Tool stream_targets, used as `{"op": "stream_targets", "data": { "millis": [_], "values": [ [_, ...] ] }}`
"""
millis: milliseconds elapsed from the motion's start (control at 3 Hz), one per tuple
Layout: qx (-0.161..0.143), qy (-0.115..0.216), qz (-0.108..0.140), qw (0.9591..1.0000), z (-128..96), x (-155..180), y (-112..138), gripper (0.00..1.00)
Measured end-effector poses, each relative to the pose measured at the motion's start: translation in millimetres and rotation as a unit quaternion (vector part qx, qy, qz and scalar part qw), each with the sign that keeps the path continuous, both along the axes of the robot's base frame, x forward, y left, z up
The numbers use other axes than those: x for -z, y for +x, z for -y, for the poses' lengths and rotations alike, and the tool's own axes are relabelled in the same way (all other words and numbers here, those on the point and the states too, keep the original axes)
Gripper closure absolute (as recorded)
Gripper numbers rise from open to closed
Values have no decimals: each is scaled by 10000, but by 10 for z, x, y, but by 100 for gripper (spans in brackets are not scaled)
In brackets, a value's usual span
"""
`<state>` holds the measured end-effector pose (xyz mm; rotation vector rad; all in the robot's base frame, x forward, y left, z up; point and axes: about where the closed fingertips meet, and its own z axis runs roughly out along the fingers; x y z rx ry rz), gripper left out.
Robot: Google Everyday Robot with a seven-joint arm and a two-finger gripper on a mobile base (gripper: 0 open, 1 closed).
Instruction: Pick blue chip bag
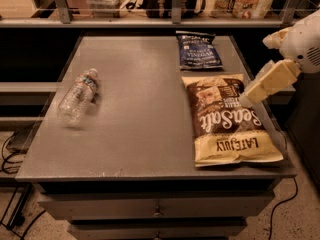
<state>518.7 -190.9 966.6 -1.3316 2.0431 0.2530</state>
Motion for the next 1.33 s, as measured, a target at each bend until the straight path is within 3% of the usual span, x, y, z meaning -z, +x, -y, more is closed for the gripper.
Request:
{"op": "stream_targets", "data": {
  "millis": [333, 667, 1000, 1333],
  "values": [
    [255, 594, 356, 9973, -144, -6, 452, 0],
    [518, 647, 490, 9953, -271, -20, 823, 0],
    [506, 611, 480, 9957, -333, -10, 854, 0],
    [679, 900, 502, 9924, -377, 40, 923, 0]
  ]
}}
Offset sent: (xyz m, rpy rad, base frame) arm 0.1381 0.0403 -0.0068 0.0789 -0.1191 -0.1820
